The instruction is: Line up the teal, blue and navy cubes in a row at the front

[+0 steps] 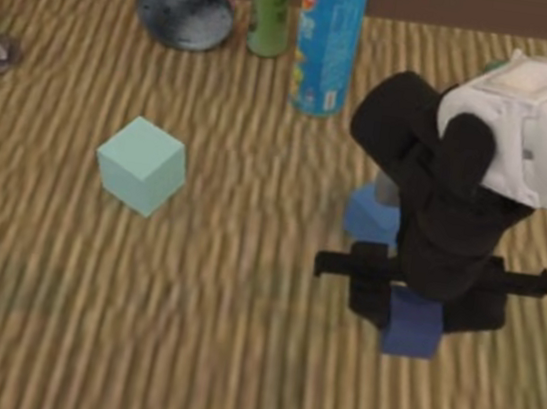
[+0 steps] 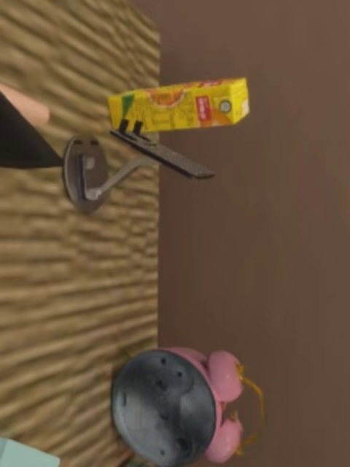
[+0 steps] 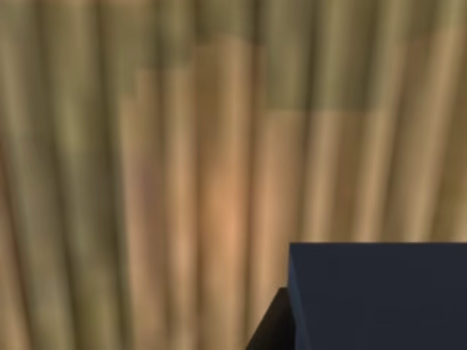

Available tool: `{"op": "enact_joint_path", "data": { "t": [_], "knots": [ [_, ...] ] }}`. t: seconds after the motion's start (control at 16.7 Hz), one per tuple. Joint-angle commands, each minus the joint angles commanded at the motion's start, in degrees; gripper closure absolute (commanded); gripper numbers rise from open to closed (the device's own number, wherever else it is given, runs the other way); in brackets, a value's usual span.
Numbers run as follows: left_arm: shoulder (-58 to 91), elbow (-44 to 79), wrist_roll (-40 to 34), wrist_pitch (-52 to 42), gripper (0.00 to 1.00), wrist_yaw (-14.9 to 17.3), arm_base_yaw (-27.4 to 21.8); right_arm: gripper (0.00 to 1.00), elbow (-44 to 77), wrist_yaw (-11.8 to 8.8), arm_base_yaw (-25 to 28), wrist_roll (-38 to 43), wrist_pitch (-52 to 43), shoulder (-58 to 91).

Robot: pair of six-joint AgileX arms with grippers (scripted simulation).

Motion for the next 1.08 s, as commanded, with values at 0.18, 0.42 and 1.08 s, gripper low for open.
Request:
{"op": "enact_joint_path", "data": {
  "t": [0.18, 0.42, 1.08],
  "knots": [
    [0.00, 0.00, 0.00, 0.00, 0.00, 0.00, 0.00, 1.00, -1.27, 0.21, 2.34, 3.28, 0.43, -1.59],
    [0.00, 0.00, 0.00, 0.00, 0.00, 0.00, 0.00, 1.00, -1.09, 0.11, 2.10, 3.31, 0.38, -1.34],
    [0.00, 0.00, 0.00, 0.00, 0.00, 0.00, 0.00, 1.00, -11.02, 0.24, 2.61, 3.63, 15.89, 4.13]
  ]
}}
